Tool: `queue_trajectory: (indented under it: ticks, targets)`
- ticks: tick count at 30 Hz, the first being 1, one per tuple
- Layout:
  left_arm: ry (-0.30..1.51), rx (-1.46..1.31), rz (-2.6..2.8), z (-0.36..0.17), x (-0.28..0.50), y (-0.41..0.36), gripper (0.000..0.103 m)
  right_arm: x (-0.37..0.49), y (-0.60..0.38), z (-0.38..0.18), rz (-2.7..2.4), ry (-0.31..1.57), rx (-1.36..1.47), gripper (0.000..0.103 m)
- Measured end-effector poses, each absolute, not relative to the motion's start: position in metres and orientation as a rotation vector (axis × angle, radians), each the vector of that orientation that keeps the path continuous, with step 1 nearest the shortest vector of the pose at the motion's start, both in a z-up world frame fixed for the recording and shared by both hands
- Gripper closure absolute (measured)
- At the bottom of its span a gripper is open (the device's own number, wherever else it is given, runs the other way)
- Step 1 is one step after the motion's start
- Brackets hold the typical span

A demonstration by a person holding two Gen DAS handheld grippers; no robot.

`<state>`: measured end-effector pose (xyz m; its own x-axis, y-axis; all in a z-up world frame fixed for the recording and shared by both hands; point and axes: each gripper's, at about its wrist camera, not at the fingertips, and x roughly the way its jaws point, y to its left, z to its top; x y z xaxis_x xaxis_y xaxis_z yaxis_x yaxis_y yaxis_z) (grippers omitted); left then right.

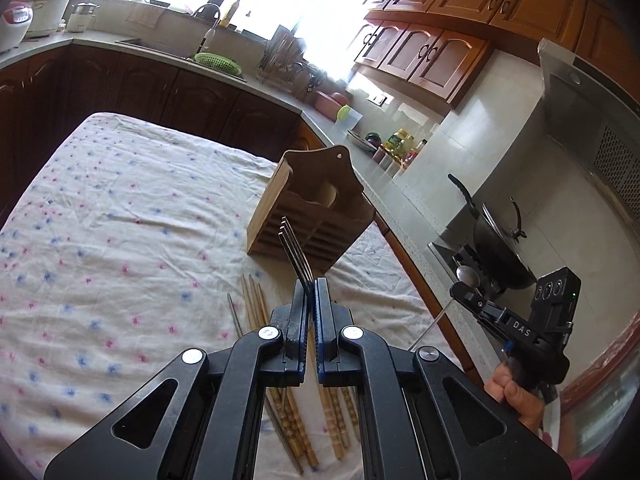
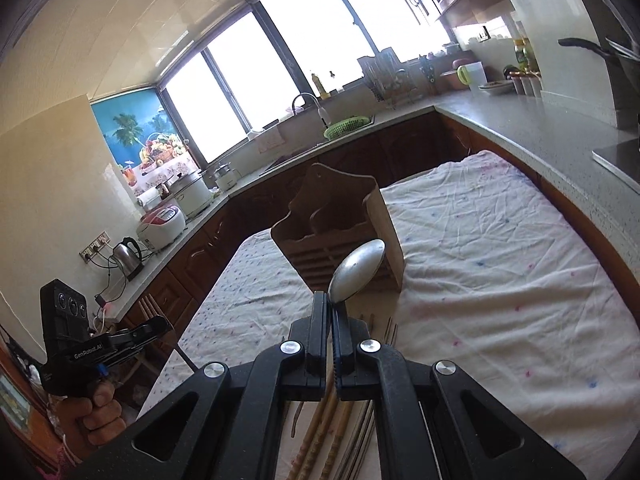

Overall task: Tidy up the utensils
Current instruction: 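Carry fork and spoon over the wooden holder and open both tools to drop them in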

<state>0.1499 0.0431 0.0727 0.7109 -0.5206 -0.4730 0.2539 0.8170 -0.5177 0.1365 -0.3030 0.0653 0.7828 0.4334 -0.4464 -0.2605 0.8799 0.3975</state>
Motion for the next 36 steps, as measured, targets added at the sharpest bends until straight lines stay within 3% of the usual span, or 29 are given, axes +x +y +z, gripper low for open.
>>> queue_trajectory:
  ticks: [18,24,36]
  targets:
    - [0.418,-0.382,-0.455,0.154,0.267,0.009,0.101,0.231,-0.287,0.151,0.270,0.267,0.179,0.101]
    - [0.395,-0.389,-0.405,0.136,0.320,-0.001,0.101,0.271,-0.268,0.137,0.237,0.232,0.074,0.101]
    - [0.466,-0.336,-0.400,0.065,0.350,-0.019,0.100,0.307,-0.255,0.062,0.263,0.387,0.001,0.101]
